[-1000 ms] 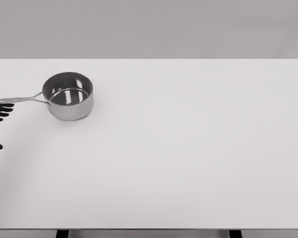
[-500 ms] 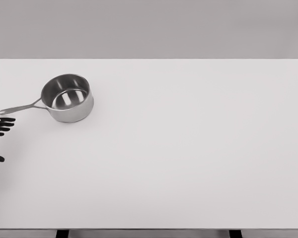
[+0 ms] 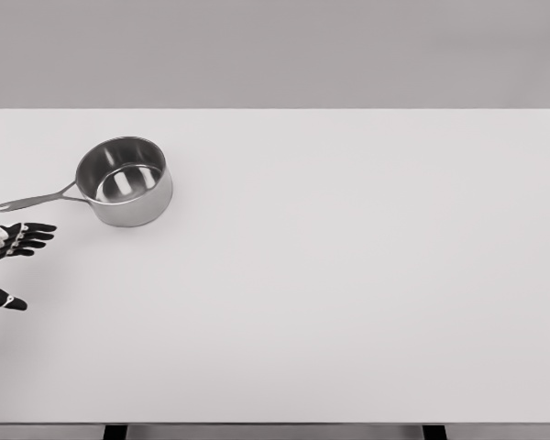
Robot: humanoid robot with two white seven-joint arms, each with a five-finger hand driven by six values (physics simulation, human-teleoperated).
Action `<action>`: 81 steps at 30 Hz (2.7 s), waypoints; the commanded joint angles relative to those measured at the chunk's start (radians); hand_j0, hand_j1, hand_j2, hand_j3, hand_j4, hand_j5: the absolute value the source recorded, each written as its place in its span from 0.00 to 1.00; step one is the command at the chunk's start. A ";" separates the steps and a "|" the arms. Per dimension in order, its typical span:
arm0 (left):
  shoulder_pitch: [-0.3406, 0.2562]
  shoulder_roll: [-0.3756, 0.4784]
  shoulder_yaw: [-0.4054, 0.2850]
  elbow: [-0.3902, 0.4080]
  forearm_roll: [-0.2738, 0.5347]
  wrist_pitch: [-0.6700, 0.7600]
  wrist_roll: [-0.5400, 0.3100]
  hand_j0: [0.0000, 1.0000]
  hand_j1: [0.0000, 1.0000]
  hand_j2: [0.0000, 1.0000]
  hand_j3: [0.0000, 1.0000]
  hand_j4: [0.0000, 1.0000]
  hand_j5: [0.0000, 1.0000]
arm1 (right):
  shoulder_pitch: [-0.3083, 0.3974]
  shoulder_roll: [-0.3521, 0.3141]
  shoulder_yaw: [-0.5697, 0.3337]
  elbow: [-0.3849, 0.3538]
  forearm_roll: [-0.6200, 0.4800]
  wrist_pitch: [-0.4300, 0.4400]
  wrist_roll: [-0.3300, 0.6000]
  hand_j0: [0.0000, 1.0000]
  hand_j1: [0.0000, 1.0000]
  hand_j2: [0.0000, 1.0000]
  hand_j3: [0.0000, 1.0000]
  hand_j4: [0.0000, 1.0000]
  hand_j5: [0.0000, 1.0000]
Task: Rotate pot handle
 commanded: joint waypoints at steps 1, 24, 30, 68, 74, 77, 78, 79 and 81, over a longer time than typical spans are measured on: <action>0.000 0.027 0.001 -0.032 0.004 0.000 0.000 1.00 1.00 1.00 1.00 1.00 1.00 | 0.000 0.000 0.001 0.000 0.000 -0.001 0.000 1.00 1.00 1.00 1.00 1.00 1.00; -0.017 0.053 0.030 -0.011 0.004 0.009 0.001 1.00 1.00 1.00 1.00 1.00 1.00 | 0.000 0.000 -0.001 0.000 0.000 -0.001 0.002 1.00 1.00 1.00 1.00 1.00 1.00; -0.020 0.034 0.048 0.027 0.004 0.011 0.001 1.00 1.00 1.00 1.00 1.00 1.00 | 0.000 0.000 0.001 0.000 0.000 0.001 0.000 1.00 1.00 1.00 1.00 1.00 1.00; -0.183 -0.151 0.048 0.218 -0.132 0.028 0.001 1.00 1.00 1.00 1.00 1.00 1.00 | 0.000 0.000 0.001 0.002 0.000 -0.001 0.000 1.00 1.00 1.00 1.00 1.00 1.00; -0.201 -0.164 0.047 0.236 -0.137 0.026 0.001 1.00 1.00 1.00 1.00 1.00 1.00 | 0.000 0.000 -0.001 0.002 0.000 -0.001 0.000 1.00 1.00 1.00 1.00 1.00 1.00; -0.199 -0.164 0.045 0.230 -0.137 0.026 0.000 1.00 1.00 1.00 1.00 1.00 1.00 | 0.000 0.000 0.001 0.000 0.000 -0.001 0.002 1.00 1.00 1.00 1.00 1.00 1.00; -0.199 -0.162 0.044 0.227 -0.137 0.024 0.000 1.00 1.00 1.00 1.00 1.00 1.00 | 0.000 0.000 -0.001 0.002 0.000 0.001 0.000 1.00 1.00 1.00 1.00 1.00 1.00; -0.199 -0.162 0.044 0.227 -0.137 0.023 -0.002 1.00 1.00 1.00 1.00 1.00 1.00 | 0.000 0.000 -0.001 0.000 0.000 -0.001 0.000 1.00 1.00 1.00 1.00 1.00 1.00; -0.195 -0.154 0.042 0.224 -0.134 0.015 -0.003 1.00 1.00 1.00 1.00 1.00 1.00 | 0.000 0.000 0.001 0.000 0.000 0.001 0.000 1.00 1.00 1.00 1.00 1.00 1.00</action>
